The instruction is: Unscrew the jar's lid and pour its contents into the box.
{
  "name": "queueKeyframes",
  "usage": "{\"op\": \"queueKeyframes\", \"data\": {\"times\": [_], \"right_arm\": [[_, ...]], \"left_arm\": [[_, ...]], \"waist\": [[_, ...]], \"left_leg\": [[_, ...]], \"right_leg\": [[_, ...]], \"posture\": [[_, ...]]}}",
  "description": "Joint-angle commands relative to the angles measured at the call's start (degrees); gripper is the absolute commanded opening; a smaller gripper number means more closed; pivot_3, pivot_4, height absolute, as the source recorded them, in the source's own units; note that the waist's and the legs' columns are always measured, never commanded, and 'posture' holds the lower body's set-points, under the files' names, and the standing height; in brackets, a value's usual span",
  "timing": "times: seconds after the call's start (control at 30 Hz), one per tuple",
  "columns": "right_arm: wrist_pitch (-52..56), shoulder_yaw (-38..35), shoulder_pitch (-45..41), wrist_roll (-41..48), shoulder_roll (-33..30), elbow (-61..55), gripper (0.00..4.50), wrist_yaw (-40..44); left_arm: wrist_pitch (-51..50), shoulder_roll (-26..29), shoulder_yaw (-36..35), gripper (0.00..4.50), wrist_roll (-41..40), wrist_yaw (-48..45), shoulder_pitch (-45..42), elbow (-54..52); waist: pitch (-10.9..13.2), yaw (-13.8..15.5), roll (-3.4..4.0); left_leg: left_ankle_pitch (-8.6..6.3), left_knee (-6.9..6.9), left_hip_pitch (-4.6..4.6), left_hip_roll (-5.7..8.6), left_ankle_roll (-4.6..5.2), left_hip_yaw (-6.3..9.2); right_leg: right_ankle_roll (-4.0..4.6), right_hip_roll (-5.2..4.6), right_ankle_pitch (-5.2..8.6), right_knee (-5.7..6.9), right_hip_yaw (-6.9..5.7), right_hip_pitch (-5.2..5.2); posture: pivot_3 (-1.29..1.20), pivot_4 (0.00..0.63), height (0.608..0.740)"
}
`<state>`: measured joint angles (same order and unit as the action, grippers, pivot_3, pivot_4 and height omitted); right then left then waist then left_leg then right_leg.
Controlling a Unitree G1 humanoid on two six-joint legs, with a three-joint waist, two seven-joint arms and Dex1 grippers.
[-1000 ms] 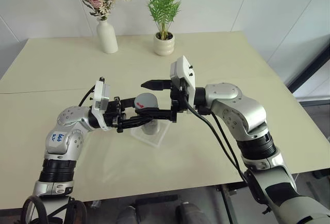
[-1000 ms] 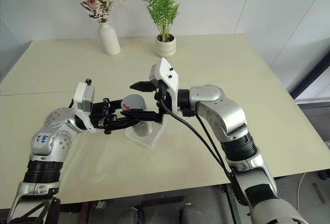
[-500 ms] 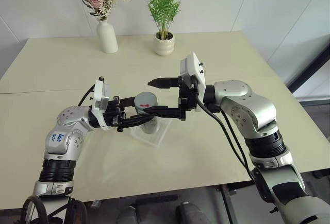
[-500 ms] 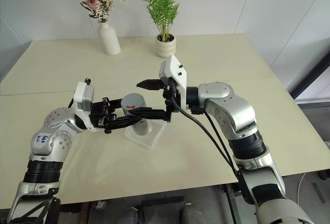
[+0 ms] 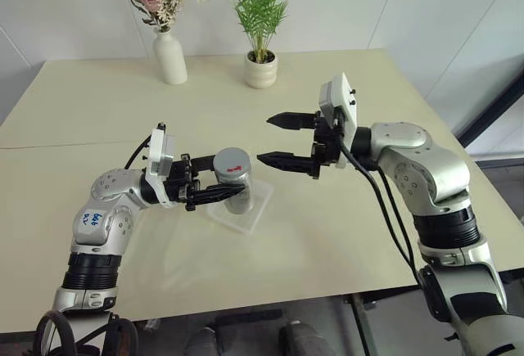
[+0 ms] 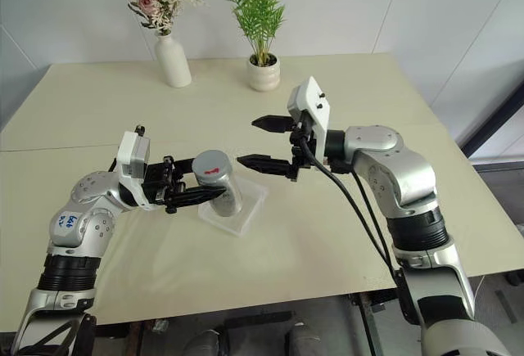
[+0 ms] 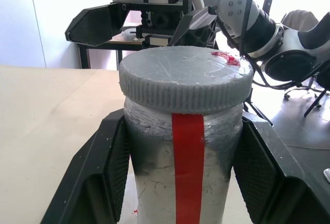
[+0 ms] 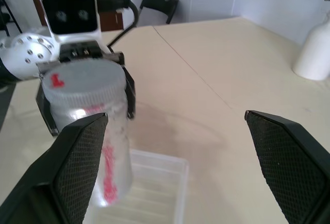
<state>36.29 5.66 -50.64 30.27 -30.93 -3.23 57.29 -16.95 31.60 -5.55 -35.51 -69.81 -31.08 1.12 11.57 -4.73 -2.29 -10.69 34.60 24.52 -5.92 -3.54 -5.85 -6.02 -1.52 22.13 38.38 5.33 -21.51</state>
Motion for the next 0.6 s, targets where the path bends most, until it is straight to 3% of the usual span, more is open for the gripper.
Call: {"op": "queueKeyframes", "data": {"times": [0.03,0.17,0.37,0.6], "right_arm": [[-1.2,-3.5,0.4,0.5,-2.2,0.5,4.48,1.6],[-0.2,-4.7,-0.1,3.0,-1.7,-1.3,4.48,2.6],[2.6,-1.3,-0.2,5.8,4.0,-7.5,4.48,0.7],[3.8,3.3,-2.8,2.8,8.3,-7.8,4.48,-2.5]], "left_arm": [[0.8,0.2,-0.7,2.45,-0.5,-0.2,-0.5,-1.5],[0.9,0.1,-0.8,2.45,-0.4,0.1,-0.2,-1.6],[1.3,-0.5,-0.4,2.45,-0.1,0.4,-0.2,-1.3],[1.3,-1.0,-0.1,2.45,-0.2,0.4,-0.5,-1.1]], "waist": [[0.0,0.0,0.0],[0.0,-0.2,0.0],[0.0,-0.2,0.0],[0.0,0.0,0.0]], "left_leg": [[-0.01,0.0,0.0,0.0,0.01,0.0],[-0.01,-0.01,0.0,-0.01,0.01,-0.01],[0.0,-0.05,-0.02,-0.08,-0.03,0.0],[-0.02,0.07,0.0,-0.02,-0.01,-0.01]], "right_leg": [[-0.01,0.0,0.0,-0.02,0.0,0.01],[-0.01,0.02,-0.01,-0.04,0.02,0.01],[-0.01,0.09,0.0,0.0,0.04,-0.02],[-0.04,0.02,-0.02,0.04,0.04,0.0]], "posture": [[0.0,0.15,0.74],[0.0,0.15,0.74],[0.0,0.15,0.74],[0.0,0.15,0.74]]}}
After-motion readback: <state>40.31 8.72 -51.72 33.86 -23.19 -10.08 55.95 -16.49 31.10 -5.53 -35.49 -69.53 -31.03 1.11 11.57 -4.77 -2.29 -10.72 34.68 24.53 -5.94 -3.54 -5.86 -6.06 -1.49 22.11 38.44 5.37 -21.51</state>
